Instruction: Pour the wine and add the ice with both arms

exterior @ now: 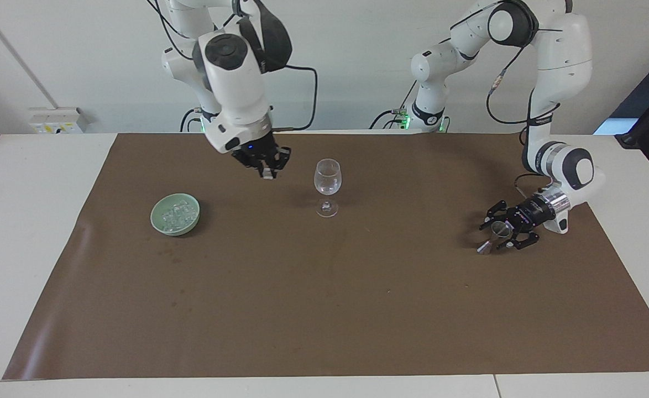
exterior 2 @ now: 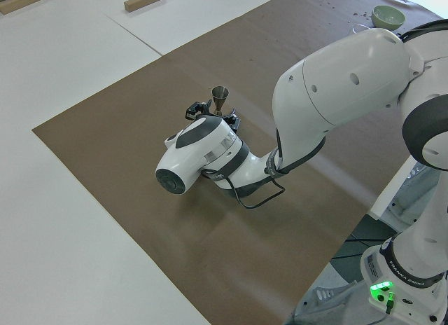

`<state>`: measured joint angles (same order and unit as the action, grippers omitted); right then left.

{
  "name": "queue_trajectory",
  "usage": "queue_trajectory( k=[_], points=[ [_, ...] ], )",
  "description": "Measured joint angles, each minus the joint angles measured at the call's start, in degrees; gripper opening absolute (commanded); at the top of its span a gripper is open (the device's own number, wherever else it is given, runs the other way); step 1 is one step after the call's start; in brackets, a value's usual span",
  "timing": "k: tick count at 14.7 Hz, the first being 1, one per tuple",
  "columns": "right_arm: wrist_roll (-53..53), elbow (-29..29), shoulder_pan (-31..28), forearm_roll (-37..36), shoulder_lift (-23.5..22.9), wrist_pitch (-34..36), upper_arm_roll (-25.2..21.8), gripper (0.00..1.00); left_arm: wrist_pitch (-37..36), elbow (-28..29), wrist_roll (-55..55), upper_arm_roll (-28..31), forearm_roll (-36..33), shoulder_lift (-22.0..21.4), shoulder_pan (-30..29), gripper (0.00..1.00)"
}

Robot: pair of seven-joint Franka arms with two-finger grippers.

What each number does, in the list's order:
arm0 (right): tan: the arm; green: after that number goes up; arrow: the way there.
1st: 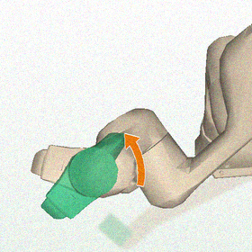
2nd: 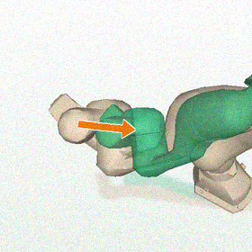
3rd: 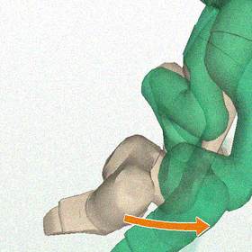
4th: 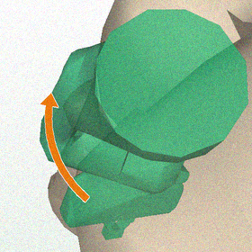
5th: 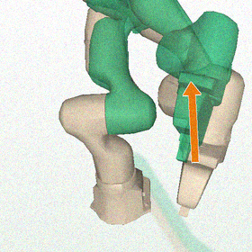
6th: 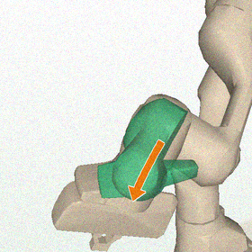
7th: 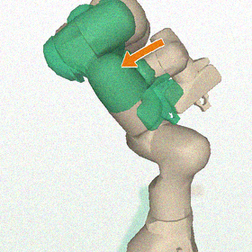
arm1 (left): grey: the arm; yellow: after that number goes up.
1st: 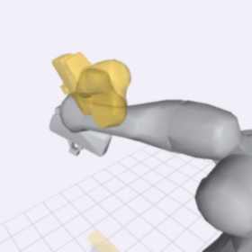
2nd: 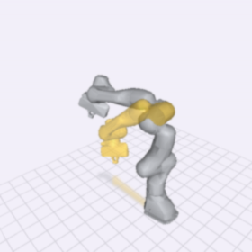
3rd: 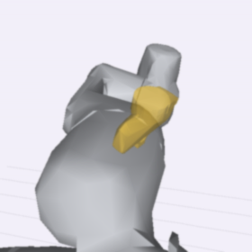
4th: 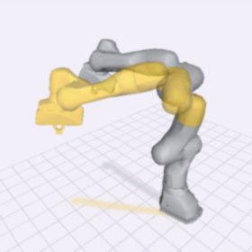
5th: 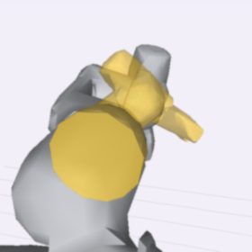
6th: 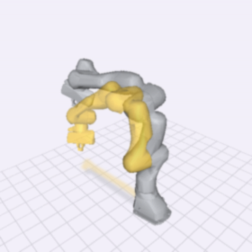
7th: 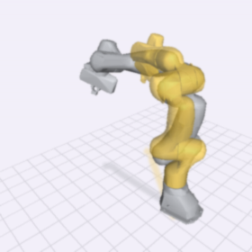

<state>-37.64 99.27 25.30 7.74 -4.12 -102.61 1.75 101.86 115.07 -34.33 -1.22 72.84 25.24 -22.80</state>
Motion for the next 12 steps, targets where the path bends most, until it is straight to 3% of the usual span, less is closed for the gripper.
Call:
queue_trajectory(
  k=[6,9,12],
  points=[
    [-10.66,0.58,10.44,1.93,-2.18,-7.66,0.01,0.13,0.03,-8.98,0.12,0.67,-23.23,-2.81,-0.62,1.00],
    [-10.92,2.52,11.95,1.96,-1.87,-7.70,0.00,0.16,0.00,-13.41,0.99,0.38,-33.38,-5.73,0.06,1.00],
    [-10.92,3.29,11.72,1.97,-1.51,-8.12,-0.56,0.16,-0.22,-16.71,1.84,-0.01,-45.90,-11.12,4.86,1.00]
  ],
)
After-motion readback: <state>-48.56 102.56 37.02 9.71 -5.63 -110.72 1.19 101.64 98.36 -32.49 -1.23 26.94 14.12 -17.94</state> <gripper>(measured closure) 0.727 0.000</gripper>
